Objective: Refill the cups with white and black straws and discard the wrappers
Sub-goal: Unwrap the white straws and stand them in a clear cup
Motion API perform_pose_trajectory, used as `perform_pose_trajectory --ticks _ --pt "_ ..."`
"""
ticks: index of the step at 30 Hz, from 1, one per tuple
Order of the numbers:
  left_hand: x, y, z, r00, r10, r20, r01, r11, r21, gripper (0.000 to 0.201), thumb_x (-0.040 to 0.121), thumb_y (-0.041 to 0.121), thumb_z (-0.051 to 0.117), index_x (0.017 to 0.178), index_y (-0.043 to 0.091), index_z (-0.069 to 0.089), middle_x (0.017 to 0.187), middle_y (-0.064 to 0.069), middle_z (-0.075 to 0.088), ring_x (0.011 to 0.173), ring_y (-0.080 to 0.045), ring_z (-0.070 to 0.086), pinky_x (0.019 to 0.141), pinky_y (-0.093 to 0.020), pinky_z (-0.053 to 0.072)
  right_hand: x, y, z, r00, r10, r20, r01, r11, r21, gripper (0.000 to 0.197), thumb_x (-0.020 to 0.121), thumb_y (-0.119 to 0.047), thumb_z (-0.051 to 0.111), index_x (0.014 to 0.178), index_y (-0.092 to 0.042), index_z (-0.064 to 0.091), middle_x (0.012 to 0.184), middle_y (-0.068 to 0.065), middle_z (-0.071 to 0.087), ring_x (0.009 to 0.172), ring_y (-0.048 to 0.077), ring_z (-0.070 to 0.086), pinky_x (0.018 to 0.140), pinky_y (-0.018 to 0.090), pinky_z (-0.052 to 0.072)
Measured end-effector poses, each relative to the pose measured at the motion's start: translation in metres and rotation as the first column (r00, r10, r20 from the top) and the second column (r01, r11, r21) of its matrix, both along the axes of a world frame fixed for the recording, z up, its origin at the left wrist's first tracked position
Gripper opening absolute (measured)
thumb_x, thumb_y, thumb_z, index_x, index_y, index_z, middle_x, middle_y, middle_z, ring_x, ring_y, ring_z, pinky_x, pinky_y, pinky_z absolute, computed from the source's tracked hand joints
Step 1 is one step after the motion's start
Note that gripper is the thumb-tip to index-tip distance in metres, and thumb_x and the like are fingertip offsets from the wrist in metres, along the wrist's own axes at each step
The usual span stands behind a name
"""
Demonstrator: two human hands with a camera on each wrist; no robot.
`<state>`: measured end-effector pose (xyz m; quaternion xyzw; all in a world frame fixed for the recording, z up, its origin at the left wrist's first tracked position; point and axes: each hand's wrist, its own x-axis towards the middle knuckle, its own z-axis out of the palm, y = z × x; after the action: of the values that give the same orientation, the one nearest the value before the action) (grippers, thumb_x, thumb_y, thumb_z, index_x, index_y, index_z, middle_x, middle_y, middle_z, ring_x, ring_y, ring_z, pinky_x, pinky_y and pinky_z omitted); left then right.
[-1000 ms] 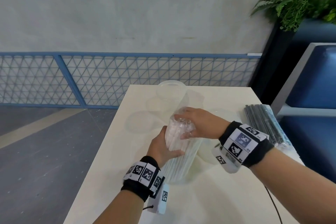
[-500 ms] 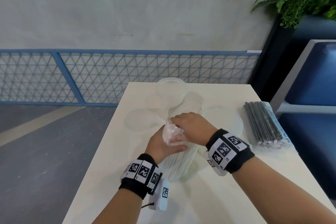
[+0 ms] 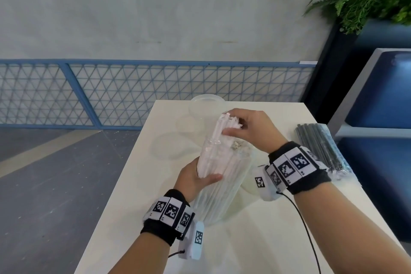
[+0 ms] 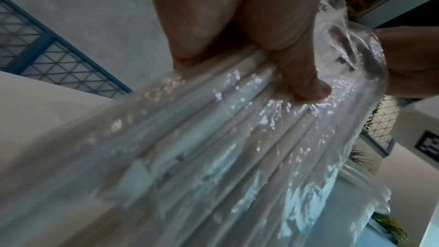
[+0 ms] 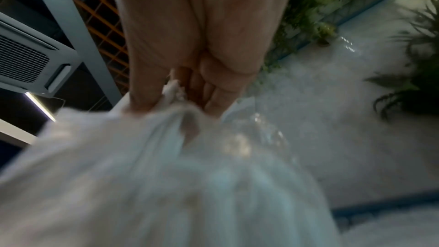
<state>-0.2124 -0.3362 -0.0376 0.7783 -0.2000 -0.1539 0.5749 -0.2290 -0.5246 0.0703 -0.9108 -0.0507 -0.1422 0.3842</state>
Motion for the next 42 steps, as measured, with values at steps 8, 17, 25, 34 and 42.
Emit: perform_pose_trajectory --ticks 8,17,25,34,42 --pt "-0.005 -0.004 0.007 0.999 -0.028 0.039 0.027 0.999 0.029 0.056 0.071 0.034 0.078 0.116 0.035 0.044 0.099 0.022 0.059 0.092 0.014 0.052 0.068 0.003 0.040 -0.012 0.050 -0.037 0.964 -0.195 -0.182 0.254 0.881 0.400 0.050 0.077 -0.032 0.073 0.116 -0.013 0.048 0.103 -0.003 0.059 0.094 0.014 0.058 0.081 0.027 0.046" --pt "-0.007 -0.004 0.005 1.000 -0.022 0.010 0.022 1.000 -0.013 0.047 0.075 0.030 0.074 0.114 0.031 0.048 0.101 0.013 0.064 0.095 -0.005 0.061 0.073 -0.009 0.046 0.006 0.051 -0.027 0.936 -0.353 0.004 0.278 0.744 0.608 0.039 0.085 -0.028 0.062 0.112 -0.001 0.052 0.102 0.014 0.063 0.095 0.027 0.061 0.077 0.024 0.049" --pt "-0.005 -0.008 0.005 1.000 -0.014 -0.003 0.014 0.999 -0.041 0.038 0.076 0.026 0.074 0.106 0.033 0.051 0.096 0.018 0.064 0.091 0.001 0.061 0.072 -0.008 0.046 0.005 0.041 -0.023 0.949 -0.317 0.001 0.211 0.633 0.745 0.056 0.067 -0.040 0.076 0.106 -0.007 0.054 0.096 0.013 0.066 0.091 0.027 0.065 0.079 0.040 0.055" --pt "-0.005 -0.009 0.005 1.000 -0.002 0.003 0.002 1.000 -0.029 0.034 0.077 0.025 0.073 0.105 0.031 0.054 0.095 0.019 0.064 0.090 0.002 0.061 0.071 -0.006 0.045 0.007 0.043 -0.021 0.918 -0.396 -0.012 0.258 0.575 0.776 0.020 0.081 -0.014 0.068 0.081 0.004 0.061 0.071 0.004 0.062 0.068 0.014 0.060 0.064 0.026 0.047" --pt "-0.005 -0.011 0.002 0.999 0.049 -0.009 -0.049 0.998 -0.043 0.021 0.080 0.022 0.070 0.094 0.031 0.058 0.091 0.015 0.067 0.085 -0.001 0.062 0.068 -0.010 0.045 0.004 0.054 -0.037 0.930 -0.302 -0.210 0.363 0.657 0.661 0.035 0.072 -0.024 0.078 0.095 0.000 0.064 0.084 0.011 0.067 0.079 0.023 0.067 0.069 0.033 0.056"
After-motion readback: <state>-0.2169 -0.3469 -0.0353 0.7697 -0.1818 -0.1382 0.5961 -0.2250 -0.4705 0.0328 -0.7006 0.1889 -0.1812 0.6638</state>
